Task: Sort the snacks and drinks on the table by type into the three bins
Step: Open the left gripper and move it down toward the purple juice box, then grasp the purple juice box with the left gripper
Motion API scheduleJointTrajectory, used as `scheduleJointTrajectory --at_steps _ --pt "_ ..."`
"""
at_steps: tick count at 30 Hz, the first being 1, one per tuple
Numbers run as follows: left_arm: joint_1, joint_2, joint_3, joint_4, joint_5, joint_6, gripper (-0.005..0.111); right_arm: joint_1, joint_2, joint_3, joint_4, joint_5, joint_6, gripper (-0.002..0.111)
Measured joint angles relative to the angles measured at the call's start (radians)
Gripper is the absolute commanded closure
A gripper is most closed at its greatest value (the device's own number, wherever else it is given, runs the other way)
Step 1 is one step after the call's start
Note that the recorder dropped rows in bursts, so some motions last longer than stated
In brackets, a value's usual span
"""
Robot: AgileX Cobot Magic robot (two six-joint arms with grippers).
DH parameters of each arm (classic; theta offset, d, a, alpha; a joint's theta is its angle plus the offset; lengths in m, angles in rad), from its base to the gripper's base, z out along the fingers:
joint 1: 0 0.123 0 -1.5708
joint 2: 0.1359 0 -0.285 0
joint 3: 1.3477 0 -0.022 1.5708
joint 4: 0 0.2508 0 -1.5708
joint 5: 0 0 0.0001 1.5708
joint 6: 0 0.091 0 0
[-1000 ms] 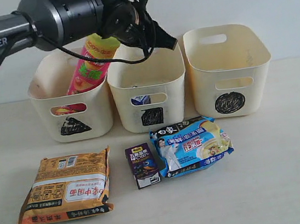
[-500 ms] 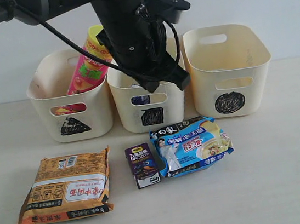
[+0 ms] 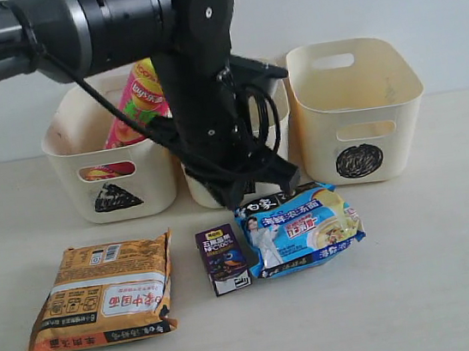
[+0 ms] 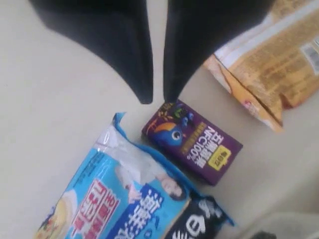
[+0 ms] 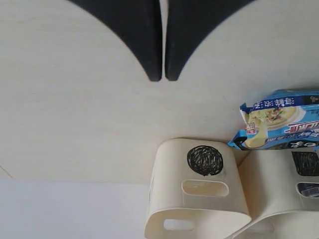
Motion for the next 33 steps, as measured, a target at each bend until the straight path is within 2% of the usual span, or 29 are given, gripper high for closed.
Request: scheduleJointTrajectory --at_steps 6,14,17,23,25,27,33 --pt "0.013 0.0 0.115 -0.014 -0.089 -0.146 0.102 0.0 0.0 0.0 0.0 0.0 0.0 0.109" --pt "0.015 0.0 0.156 0.111 -0.169 -0.446 0.101 0.0 0.0 0.0 0.0 0.0 0.0 0.109" --pt "0.017 0.0 0.156 0.15 -0.178 -0.506 0.088 0.0 0.0 0.0 0.0 0.0 0.0 0.109" --pt "0.023 0.0 0.156 0.152 -0.192 -0.535 0.042 0.0 0.0 0.0 0.0 0.0 0.0 0.109" --pt "0.023 0.0 0.156 0.152 -0.194 -0.535 0.032 0.0 0.0 0.0 0.0 0.0 0.0 0.109" --pt "0.023 0.0 0.156 0.15 -0.196 -0.537 0.029 0.0 0.0 0.0 0.0 0.0 0.0 0.109" --pt "0.023 0.038 0.156 0.148 -0.207 -0.537 0.032 0.0 0.0 0.0 0.0 0.0 0.0 0.109"
